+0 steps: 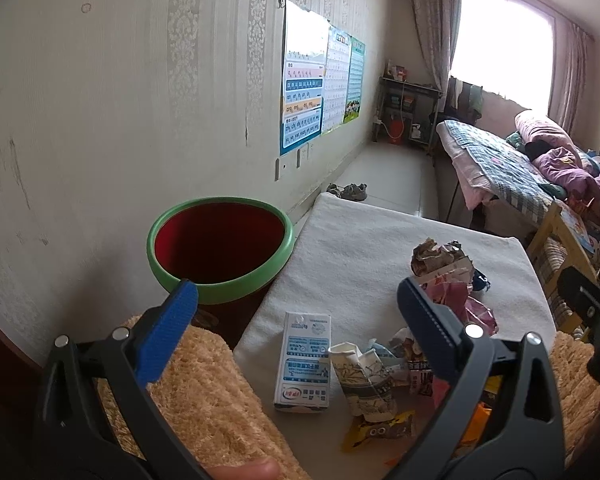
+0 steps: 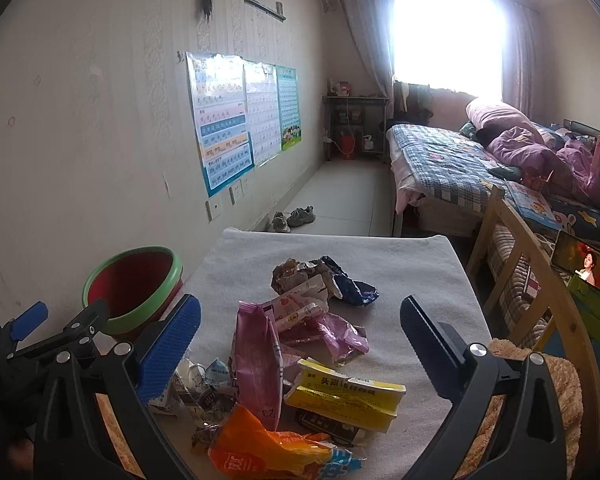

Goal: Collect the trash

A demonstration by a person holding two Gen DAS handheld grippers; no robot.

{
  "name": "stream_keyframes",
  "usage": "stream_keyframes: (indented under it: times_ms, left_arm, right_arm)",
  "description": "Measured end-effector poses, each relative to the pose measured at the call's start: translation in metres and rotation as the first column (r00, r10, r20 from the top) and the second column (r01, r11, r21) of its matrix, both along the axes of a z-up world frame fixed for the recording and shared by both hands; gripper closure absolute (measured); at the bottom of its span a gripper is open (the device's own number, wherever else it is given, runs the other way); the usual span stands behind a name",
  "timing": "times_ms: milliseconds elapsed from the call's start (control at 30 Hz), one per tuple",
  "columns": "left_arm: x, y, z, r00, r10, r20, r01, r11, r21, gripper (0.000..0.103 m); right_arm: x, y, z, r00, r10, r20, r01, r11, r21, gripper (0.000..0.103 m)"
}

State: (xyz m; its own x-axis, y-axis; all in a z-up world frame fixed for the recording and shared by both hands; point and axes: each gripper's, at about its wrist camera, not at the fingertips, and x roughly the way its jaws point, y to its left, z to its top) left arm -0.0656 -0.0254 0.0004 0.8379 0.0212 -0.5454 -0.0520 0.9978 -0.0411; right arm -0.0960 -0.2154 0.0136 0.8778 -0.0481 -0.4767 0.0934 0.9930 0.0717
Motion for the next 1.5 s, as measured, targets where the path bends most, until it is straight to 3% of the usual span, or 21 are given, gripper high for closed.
stream_keyframes:
  times_ms: [567, 733, 900, 967, 1067, 1133, 1233, 1500]
  left_arm:
    - [-0.001, -0.002, 0.006, 1.0, 0.008, 0.028, -0.009, 0.999, 0.037, 0.005]
    - [-0.005, -0.003, 0.011, 0.998, 0.008, 0.067, -0.011, 0.999, 0.048, 0.005]
    - [-0.004, -0.003, 0.011, 0.999, -0.022, 0.037, 0.021, 0.999, 0.04, 0.005]
    - [-0.002, -0.001, 0.009, 0.999, -0.039, 0.014, 0.039, 0.999, 0.019, 0.005]
    - [-0.001, -0.001, 0.005, 0.998, -0.068, -0.016, 0.068, 0.998, 0.0, 0.005]
    - [0.001, -0.004, 0.001, 0.994, -0.094, -0.048, 0.094, 0.996, -0.006, 0.005]
    - [0.006, -0.008, -0.006, 0.985, -0.144, -0.095, 0.142, 0.99, -0.024, 0.005]
    - [0.013, -0.003, -0.019, 0.982, -0.097, -0.163, 0.095, 0.995, -0.016, 0.005]
  right_arm:
    - [0.0, 0.001, -0.003, 1.0, 0.006, -0.005, -0.006, 1.0, -0.002, 0.007]
    - [-0.002, 0.0, -0.002, 1.0, 0.011, 0.001, -0.011, 1.0, -0.01, 0.007]
    - [-0.004, -0.005, 0.013, 1.0, 0.02, 0.024, -0.018, 0.997, -0.069, 0.007]
    - [-0.001, -0.009, 0.015, 1.0, -0.001, 0.006, 0.002, 0.995, -0.102, 0.007]
    - [0.01, -0.021, 0.002, 0.997, -0.006, -0.083, 0.0, 0.997, -0.073, 0.007]
    - [0.021, -0.027, -0.013, 0.984, 0.011, -0.176, -0.016, 1.0, -0.027, 0.007]
    - [0.036, -0.025, -0.044, 0.94, 0.06, -0.337, -0.066, 0.998, -0.006, 0.007]
    - [0.043, 0.026, -0.098, 0.797, 0.242, -0.553, -0.306, 0.952, -0.024, 0.007]
